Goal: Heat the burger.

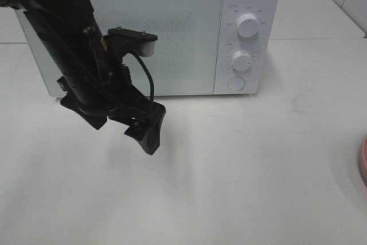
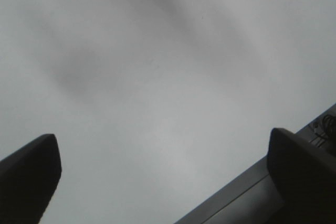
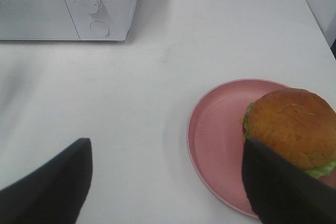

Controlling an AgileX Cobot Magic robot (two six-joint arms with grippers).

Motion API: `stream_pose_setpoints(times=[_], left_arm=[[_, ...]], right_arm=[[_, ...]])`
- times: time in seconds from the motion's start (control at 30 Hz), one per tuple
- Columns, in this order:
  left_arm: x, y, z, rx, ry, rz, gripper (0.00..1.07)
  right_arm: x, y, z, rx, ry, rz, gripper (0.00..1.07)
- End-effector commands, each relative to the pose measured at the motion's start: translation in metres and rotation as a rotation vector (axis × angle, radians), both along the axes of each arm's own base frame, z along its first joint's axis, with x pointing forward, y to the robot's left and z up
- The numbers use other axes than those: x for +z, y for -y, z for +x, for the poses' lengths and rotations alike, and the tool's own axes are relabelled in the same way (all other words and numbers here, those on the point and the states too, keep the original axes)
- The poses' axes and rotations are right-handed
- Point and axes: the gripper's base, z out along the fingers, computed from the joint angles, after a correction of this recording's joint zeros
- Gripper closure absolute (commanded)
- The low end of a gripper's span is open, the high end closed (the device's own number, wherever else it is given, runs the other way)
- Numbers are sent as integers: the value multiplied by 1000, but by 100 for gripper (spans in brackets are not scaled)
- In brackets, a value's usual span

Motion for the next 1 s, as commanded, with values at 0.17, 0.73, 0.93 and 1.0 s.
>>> stream_pose_setpoints(times=[0.17,0.73,0.93,1.0], left_arm=[[33,-34,6,107,42,6,6],[97,-202,7,567,45,10,6],[83,-225,-24,665,6,18,6],[81,-226,-36,664,22,25,6]], right_arm=[[-1,1,-3,0,28,-8,32],[-1,1,-3,0,28,-8,32],[-1,1,-3,0,28,-8,32],[-1,1,-3,0,28,-8,32]])
